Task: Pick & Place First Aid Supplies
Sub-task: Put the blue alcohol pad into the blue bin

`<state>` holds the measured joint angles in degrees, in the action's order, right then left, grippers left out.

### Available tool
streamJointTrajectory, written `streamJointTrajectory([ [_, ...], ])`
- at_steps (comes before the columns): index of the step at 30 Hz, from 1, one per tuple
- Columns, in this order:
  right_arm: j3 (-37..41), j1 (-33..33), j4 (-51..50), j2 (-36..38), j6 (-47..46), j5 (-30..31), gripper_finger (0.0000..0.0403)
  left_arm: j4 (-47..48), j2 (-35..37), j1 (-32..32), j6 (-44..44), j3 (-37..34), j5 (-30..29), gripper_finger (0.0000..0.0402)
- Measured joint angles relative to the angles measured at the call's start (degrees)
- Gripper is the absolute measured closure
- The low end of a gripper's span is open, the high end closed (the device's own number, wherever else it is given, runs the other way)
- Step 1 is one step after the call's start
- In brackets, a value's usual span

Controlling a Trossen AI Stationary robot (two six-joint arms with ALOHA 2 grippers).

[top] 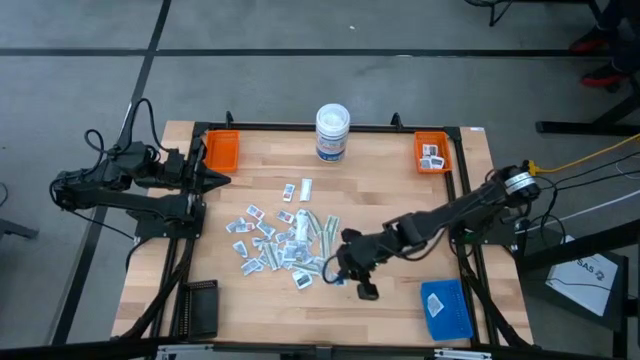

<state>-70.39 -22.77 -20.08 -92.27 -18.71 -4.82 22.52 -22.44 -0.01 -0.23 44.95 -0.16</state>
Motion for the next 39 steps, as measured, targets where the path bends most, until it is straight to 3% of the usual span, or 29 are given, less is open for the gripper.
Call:
streamJointTrajectory([
  [15,0.0,-11.0,-4.1,2.4,-29.1,-9.5,0.0372,0.0,0.0,0.0,0.0,0.0,0.0,0.0397],
  [24,0.0,-17.6,-18.0,6.3,-49.4,-10.1,0.0372,0.0,0.0,0.0,0.0,0.0,0.0,0.0397],
  [39,0.0,-24.1,-40.5,8.8,-68.8,-11.3,0.0372,0.0,0.0,0.0,0.0,0.0,0.0,0.0397],
])
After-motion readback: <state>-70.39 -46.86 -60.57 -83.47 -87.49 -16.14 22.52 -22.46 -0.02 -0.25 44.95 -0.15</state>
